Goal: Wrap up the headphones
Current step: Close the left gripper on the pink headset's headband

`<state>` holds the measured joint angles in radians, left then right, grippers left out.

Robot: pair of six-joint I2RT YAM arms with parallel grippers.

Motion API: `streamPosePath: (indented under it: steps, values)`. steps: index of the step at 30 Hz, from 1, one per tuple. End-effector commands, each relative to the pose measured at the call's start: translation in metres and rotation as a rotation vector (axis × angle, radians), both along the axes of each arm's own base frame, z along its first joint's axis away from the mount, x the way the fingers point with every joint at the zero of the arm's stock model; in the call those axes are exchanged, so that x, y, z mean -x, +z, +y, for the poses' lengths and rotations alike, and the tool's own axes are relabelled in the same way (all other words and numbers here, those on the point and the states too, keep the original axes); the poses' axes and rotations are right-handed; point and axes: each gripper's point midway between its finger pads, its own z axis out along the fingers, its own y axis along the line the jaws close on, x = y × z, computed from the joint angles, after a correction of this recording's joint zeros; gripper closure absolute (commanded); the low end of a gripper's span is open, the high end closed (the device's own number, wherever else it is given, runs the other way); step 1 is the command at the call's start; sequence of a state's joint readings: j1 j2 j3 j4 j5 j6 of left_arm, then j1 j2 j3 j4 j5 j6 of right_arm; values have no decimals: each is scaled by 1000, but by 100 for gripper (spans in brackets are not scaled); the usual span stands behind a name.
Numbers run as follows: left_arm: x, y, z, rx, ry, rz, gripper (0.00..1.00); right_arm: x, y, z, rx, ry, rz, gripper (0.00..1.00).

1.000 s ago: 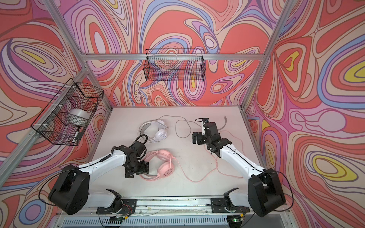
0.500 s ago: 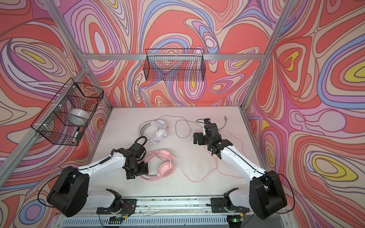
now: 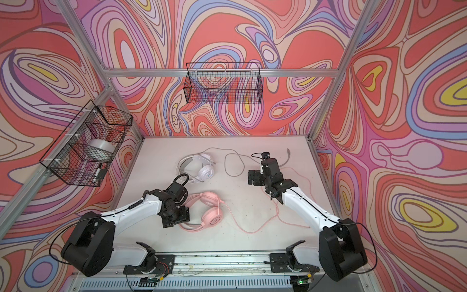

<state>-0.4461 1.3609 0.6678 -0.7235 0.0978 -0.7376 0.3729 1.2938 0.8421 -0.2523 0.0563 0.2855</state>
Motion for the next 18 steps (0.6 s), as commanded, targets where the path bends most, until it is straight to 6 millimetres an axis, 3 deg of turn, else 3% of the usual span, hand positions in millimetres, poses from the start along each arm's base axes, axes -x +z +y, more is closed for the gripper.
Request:
streamPosePath:
  steps: [1,11,18]
  values:
    - [-20,6,0,-9,-2,-108,20,3,1,-1,-14,-17,-13,2]
    - [-29,-1,-13,40,2,-112,32,6,-1,-4,-7,-27,-15,2]
    - [-28,-4,-4,-13,10,-102,36,6,-4,-3,1,-17,-10,2]
